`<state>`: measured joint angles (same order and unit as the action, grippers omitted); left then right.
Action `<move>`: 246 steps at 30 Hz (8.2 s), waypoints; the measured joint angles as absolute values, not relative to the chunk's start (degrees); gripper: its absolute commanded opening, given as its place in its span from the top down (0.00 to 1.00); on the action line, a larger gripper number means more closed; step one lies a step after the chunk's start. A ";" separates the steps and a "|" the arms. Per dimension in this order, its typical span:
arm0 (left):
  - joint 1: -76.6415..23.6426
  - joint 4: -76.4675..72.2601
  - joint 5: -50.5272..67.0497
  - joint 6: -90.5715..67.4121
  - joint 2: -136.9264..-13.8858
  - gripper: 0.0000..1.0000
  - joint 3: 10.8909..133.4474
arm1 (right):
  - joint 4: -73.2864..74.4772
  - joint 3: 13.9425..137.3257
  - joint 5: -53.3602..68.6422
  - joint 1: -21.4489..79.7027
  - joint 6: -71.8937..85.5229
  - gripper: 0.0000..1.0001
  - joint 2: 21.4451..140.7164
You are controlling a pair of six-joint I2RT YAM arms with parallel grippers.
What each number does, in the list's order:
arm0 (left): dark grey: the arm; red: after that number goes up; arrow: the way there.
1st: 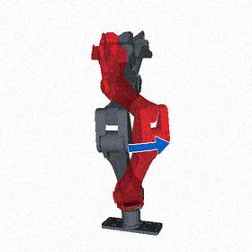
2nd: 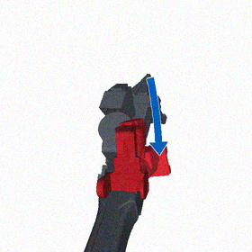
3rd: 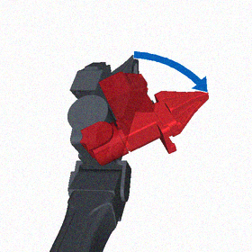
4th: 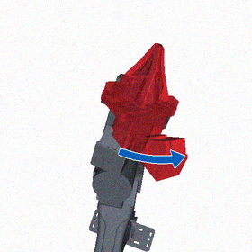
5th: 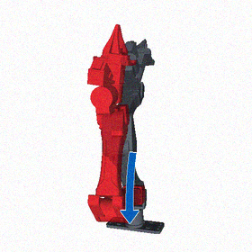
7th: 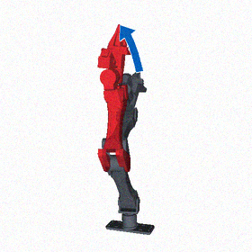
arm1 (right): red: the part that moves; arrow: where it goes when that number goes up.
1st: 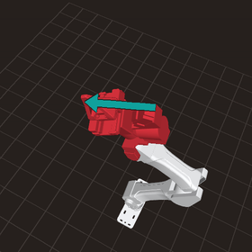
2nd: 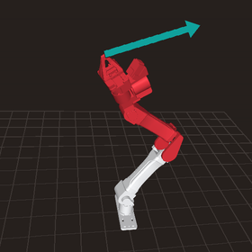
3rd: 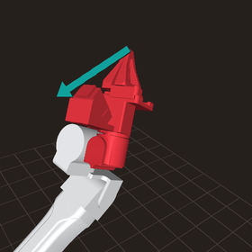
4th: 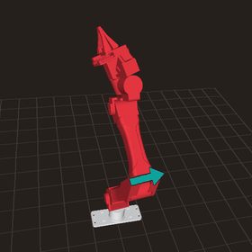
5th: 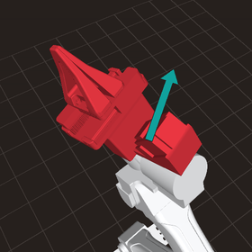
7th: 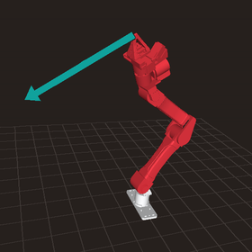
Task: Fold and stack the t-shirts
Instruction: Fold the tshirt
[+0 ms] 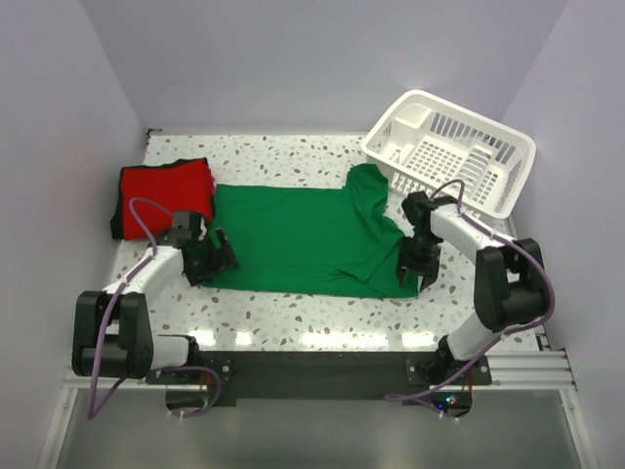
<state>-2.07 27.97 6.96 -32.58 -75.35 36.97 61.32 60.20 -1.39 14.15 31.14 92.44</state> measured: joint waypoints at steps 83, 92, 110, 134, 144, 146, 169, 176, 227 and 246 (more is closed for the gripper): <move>-10.94 33.01 2.81 -68.99 -39.81 0.00 18.37 | 58.50 48.21 10.76 10.13 26.81 0.46 85.52; -11.44 33.65 -0.03 -62.13 -46.04 0.02 28.29 | 58.15 53.45 16.10 12.91 27.73 0.51 77.12; -11.70 26.20 -2.96 -49.21 -54.57 0.01 30.39 | 46.44 52.60 15.77 26.76 33.89 0.53 87.96; -11.70 26.04 -3.03 -48.40 -54.37 0.01 29.34 | 45.65 53.08 10.63 32.29 35.44 0.85 94.13; -11.70 26.00 -3.03 -48.40 -54.08 0.01 29.17 | 48.25 61.21 9.47 33.36 34.92 0.91 94.52; -11.70 25.96 -3.03 -48.40 -54.13 0.01 29.12 | 48.49 62.78 9.45 33.52 34.61 0.92 95.68; -11.70 22.22 -2.55 -46.78 -64.01 0.00 30.63 | 54.41 86.13 8.21 34.20 28.01 0.73 116.03; -11.70 20.97 -2.20 -46.24 -65.82 0.01 31.64 | 56.42 91.09 8.58 34.20 26.44 0.50 117.27; -11.66 4.47 1.76 -35.83 -97.41 0.01 52.12 | 41.28 75.81 -3.42 12.58 24.29 0.64 105.36; -11.66 2.70 -4.58 -35.94 -89.95 0.01 43.22 | 38.79 70.43 -9.54 13.43 24.62 1.00 102.52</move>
